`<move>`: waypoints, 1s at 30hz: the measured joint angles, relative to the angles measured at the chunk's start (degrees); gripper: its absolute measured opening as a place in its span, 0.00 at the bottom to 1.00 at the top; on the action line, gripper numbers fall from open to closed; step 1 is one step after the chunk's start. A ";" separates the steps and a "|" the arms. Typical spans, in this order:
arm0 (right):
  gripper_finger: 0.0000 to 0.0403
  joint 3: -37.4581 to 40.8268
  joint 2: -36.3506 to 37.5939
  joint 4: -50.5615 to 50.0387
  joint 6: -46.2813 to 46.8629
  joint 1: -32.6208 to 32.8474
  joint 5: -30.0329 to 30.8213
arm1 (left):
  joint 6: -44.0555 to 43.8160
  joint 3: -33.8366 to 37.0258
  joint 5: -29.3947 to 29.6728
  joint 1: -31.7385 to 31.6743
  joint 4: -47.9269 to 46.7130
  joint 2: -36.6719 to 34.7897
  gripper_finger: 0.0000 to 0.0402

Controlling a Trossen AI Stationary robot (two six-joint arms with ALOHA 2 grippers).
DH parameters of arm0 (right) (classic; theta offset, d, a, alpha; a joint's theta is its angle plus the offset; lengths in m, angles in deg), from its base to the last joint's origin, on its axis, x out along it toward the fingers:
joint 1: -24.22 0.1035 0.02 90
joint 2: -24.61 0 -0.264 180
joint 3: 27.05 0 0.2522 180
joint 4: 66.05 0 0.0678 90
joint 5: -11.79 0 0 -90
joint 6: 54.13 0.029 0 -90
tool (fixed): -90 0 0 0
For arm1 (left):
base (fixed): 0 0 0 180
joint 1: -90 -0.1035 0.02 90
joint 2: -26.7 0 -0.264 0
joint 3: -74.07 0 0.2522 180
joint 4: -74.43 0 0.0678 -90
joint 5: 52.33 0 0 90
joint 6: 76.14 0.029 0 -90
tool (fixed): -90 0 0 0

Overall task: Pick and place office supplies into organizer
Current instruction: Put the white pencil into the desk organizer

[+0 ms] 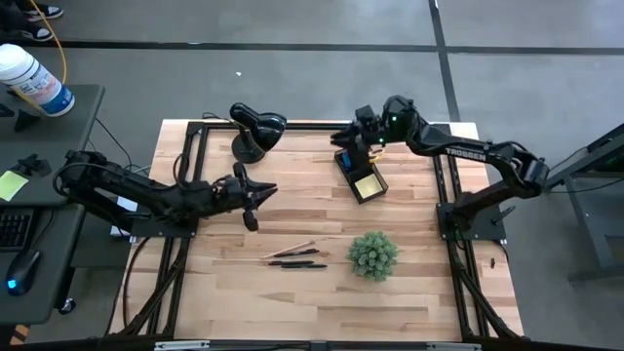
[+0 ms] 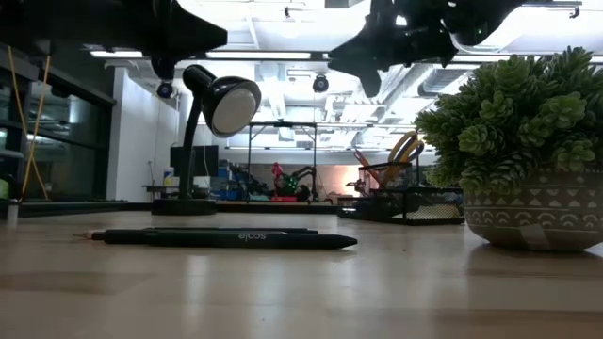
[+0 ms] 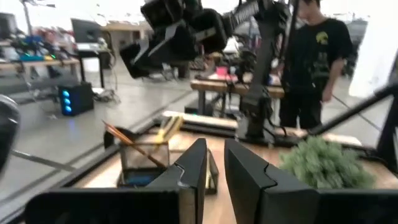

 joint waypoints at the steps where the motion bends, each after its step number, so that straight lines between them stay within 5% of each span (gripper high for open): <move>1: 0.25 0.00 0.00 -0.26 -0.60 0.89 0.14 | -0.42 0.00 -0.59 0.00 -0.92 0.00 0.11; 16: 0.24 0.00 -0.02 -3.52 -2.44 9.80 1.06 | -23.35 0.00 -23.67 0.71 -22.70 0.00 0.11; 30: 0.24 0.00 -0.73 -14.11 -6.69 22.63 11.28 | -24.32 0.00 -23.21 13.85 -30.41 0.00 0.11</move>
